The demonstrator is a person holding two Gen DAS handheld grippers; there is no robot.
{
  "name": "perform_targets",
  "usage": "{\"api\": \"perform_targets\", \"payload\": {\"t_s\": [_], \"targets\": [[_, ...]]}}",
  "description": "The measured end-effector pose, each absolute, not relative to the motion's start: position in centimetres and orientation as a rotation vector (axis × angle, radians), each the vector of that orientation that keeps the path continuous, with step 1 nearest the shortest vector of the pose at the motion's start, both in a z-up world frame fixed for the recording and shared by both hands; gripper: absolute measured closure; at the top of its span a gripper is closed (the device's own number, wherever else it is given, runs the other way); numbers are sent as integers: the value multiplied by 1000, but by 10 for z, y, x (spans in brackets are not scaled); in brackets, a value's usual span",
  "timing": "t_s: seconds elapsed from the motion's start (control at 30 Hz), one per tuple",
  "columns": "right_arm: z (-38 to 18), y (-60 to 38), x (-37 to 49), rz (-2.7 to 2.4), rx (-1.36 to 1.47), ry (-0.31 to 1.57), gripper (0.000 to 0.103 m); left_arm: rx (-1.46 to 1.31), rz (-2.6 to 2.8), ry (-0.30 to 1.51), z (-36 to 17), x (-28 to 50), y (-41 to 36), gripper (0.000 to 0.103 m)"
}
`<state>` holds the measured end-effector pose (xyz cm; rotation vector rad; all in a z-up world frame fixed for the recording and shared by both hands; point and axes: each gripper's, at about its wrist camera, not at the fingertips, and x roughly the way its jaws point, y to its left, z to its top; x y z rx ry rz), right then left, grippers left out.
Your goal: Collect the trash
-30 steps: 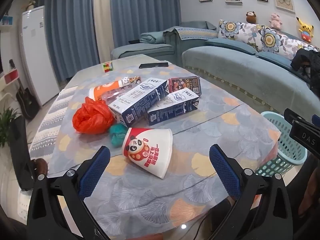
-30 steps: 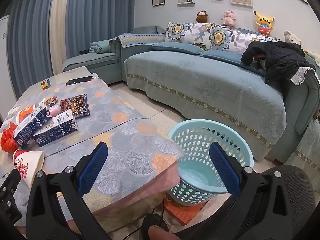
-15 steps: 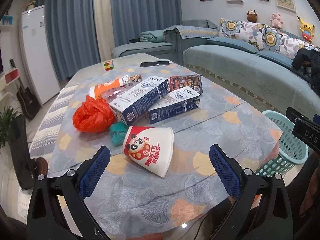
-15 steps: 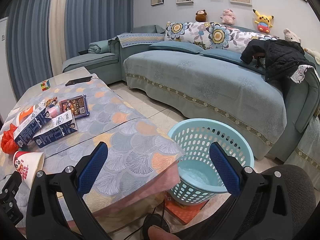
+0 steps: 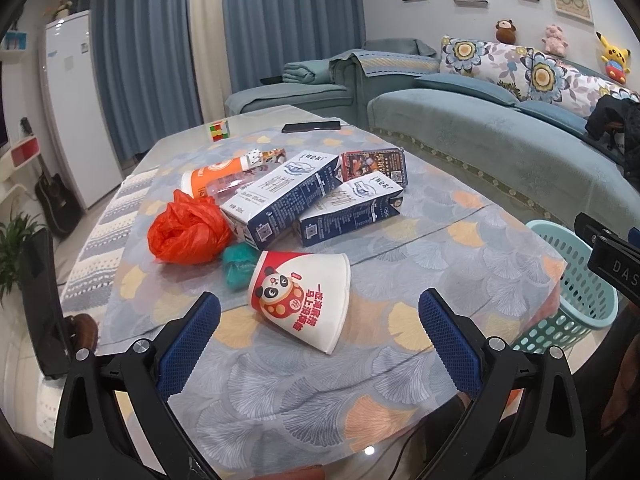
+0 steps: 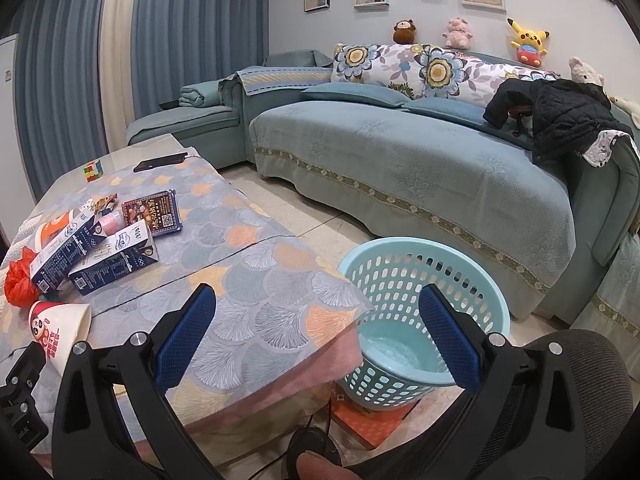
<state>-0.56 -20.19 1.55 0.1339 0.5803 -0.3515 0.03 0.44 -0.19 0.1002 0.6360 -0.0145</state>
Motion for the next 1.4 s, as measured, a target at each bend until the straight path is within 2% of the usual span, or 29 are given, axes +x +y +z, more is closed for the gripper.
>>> {"api": "perform_targets", "payload": {"t_s": [0.93, 1.2, 1.4], "targets": [[15, -202, -6, -346, 141, 582, 6, 115, -10, 643, -4, 0, 3, 7], [14, -203, -4, -333, 157, 590, 6, 57, 112, 764, -21, 21, 29, 7], [13, -201, -3, -319, 156, 590, 6, 26, 119, 784, -25, 25, 38, 7]]}}
